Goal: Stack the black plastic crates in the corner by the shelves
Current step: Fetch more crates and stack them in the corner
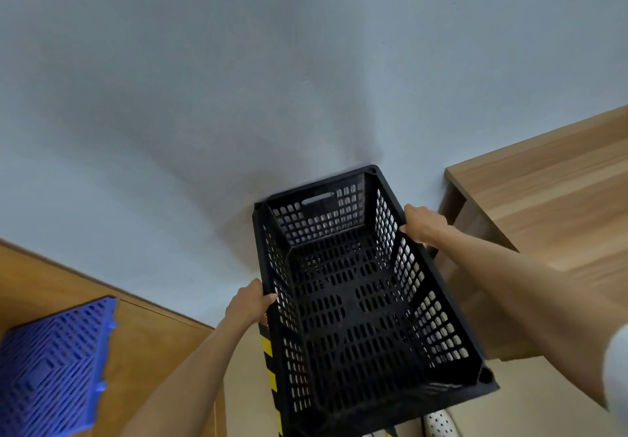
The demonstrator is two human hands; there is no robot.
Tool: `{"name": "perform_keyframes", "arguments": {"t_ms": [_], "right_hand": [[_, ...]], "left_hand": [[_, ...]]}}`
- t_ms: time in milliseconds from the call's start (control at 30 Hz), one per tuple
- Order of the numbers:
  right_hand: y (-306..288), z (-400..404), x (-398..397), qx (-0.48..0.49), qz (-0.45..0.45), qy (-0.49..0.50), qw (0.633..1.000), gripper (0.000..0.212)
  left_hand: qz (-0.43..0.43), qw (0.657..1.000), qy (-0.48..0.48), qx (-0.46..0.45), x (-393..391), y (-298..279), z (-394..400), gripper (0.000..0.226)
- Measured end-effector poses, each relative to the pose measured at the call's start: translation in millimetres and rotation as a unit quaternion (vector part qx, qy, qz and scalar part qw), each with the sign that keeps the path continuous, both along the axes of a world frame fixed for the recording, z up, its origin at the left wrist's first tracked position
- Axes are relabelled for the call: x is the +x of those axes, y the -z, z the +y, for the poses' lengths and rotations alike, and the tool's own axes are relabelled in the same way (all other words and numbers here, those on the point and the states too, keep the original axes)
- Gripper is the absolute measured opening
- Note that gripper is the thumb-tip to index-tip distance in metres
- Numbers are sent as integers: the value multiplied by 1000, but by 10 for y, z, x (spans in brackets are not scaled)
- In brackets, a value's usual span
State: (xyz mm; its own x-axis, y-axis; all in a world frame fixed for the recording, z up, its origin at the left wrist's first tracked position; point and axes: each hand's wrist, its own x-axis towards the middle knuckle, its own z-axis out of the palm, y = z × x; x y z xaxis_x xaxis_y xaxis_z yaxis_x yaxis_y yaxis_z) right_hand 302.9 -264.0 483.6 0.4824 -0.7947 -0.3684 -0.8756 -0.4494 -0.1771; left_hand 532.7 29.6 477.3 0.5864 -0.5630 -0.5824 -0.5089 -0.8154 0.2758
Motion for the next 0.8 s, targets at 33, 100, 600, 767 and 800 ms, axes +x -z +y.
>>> {"name": "perform_keyframes", "arguments": {"t_ms": [33, 100, 600, 767, 800], "right_hand": [[12, -3, 50, -2, -8, 2, 1000, 29], [43, -10, 158, 10, -19, 9, 1000, 26], [73, 167, -422, 59, 32, -3, 998, 34], [36, 285, -532, 36, 51, -31, 998, 30], [22, 285, -551, 30, 53, -34, 998, 31]], "left_hand": [[0, 1000, -6, 2, 0, -7, 24, 18], [2, 1000, -21, 0, 1, -14, 75, 19], [69, 997, 19, -17, -111, -166, -4, 11], [71, 997, 19, 36, -151, -266, -109, 18], [59, 997, 22, 40, -154, -262, -117, 22]]}}
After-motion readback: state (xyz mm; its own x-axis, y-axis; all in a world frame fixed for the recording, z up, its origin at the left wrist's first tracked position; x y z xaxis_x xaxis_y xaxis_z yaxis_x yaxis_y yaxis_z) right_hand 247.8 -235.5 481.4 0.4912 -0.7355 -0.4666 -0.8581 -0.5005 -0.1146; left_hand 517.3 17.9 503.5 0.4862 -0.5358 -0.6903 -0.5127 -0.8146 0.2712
